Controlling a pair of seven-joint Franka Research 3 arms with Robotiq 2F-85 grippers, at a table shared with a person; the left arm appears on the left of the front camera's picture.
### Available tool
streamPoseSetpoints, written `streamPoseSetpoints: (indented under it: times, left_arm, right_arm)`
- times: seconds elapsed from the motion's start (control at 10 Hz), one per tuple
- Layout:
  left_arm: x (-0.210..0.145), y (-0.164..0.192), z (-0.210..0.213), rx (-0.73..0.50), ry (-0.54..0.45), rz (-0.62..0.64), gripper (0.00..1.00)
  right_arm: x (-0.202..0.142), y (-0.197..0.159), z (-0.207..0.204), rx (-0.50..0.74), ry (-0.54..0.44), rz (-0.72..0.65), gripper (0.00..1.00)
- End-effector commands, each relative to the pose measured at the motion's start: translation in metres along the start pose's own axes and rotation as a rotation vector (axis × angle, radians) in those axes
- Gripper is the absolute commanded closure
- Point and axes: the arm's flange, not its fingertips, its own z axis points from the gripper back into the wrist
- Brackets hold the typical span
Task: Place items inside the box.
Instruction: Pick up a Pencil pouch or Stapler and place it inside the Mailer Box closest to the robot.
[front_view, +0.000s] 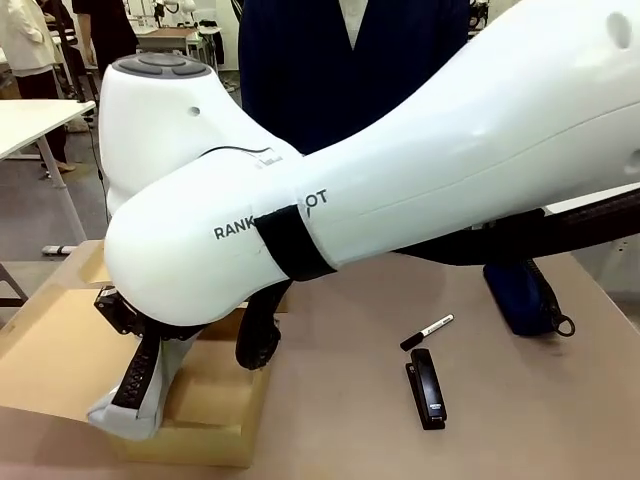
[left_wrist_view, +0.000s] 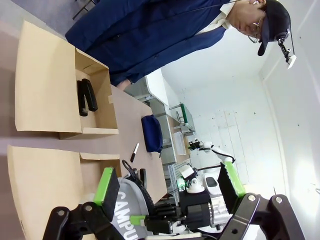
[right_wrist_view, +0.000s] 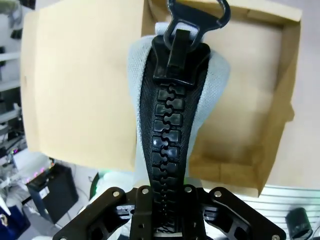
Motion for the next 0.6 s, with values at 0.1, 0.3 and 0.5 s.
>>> streamPoseSetpoints:
  times: [0.1,0.3,0.5]
  left_arm:
    - [-0.002,-0.001,-0.002,-0.025,-0.011,-0.018,0.00]
    - [-0.002,-0.001,-0.002,-0.025,-0.011,-0.018,0.00]
    - [-0.002,-0.001,-0.002,-0.025,-0.011,-0.018,0.00]
  right_arm:
    - [0.011,0.009,-0.005,-0.039,-0.023,-0.004,0.92]
    - [0.019,0.007,-0.024,-0.070,-0.037,0.007,0.92]
    - [0.027,0.005,-0.044,-0.098,-0.039,0.027,0.92]
